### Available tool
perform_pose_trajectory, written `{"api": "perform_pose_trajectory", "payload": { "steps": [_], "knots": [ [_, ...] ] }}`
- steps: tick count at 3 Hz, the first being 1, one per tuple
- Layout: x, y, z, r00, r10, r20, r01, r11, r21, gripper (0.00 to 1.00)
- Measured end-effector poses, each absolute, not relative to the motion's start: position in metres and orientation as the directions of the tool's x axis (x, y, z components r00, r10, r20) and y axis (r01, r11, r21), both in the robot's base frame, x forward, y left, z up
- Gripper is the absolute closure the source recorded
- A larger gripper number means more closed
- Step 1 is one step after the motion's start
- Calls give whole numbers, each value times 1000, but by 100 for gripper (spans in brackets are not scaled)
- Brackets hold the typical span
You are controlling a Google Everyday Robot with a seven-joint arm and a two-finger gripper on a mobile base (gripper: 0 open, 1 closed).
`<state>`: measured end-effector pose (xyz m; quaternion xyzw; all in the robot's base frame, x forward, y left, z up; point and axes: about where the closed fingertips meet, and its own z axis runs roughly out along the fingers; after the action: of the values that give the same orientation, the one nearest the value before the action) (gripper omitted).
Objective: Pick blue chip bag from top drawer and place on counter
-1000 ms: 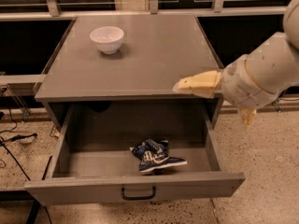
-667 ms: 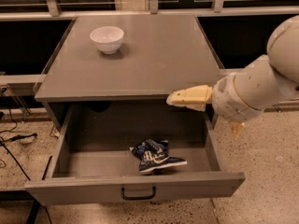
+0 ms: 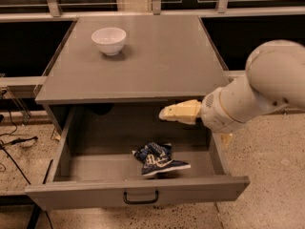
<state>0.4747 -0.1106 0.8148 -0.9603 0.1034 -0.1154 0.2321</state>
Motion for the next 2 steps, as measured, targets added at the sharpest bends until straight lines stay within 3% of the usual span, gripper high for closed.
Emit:
{"api": "perform_pose_trajectory", "payload": {
  "steps": [2],
  "knots": [
    [488, -85, 765, 968, -186, 171, -80, -867, -492, 0]
  ]
}}
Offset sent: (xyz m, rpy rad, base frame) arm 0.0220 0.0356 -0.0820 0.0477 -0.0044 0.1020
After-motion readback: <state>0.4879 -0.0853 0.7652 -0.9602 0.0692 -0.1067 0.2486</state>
